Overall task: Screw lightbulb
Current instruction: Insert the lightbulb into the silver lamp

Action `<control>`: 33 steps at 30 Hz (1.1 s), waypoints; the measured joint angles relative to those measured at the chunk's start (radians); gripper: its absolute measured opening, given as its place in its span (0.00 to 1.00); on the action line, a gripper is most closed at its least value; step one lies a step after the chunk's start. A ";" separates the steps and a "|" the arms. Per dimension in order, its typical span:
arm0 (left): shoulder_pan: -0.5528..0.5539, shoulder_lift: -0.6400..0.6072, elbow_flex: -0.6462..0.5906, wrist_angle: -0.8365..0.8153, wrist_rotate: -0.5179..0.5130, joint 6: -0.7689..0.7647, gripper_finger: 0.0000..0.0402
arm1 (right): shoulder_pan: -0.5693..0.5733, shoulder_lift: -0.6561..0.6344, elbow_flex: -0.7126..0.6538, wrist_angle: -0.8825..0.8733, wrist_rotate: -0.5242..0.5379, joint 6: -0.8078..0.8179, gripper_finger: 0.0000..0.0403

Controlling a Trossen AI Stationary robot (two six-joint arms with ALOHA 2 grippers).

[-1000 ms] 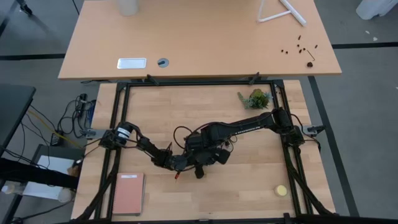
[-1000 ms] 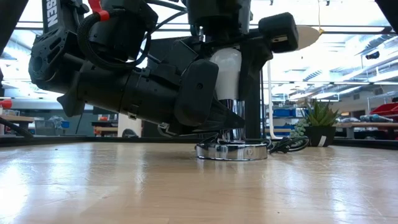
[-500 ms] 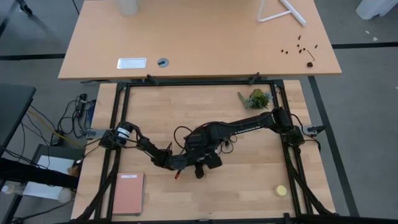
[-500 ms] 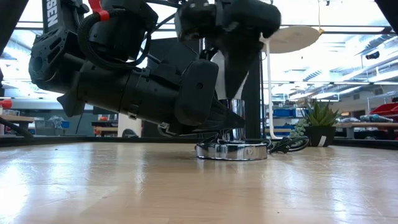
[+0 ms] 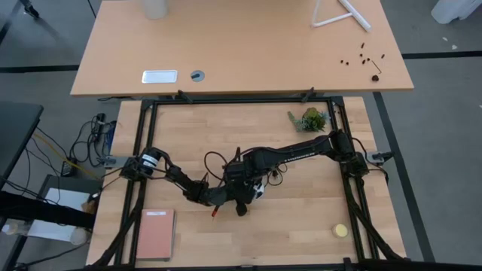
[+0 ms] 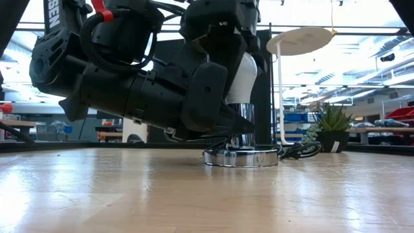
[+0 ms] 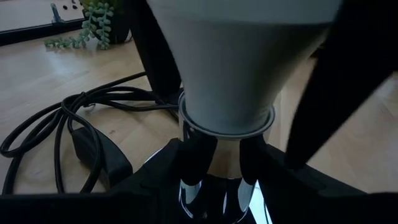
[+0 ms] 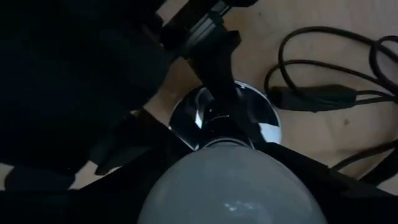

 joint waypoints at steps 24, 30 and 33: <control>0.002 0.000 0.000 0.002 -0.005 -0.001 0.46 | 0.008 0.005 0.118 -0.122 0.056 -0.868 0.98; 0.002 0.000 0.000 0.001 -0.002 -0.001 0.46 | 0.038 0.008 0.119 -0.126 0.050 -1.250 0.98; 0.002 0.000 0.000 0.001 -0.002 -0.001 0.46 | 0.049 0.009 0.113 -0.117 0.050 -1.416 0.95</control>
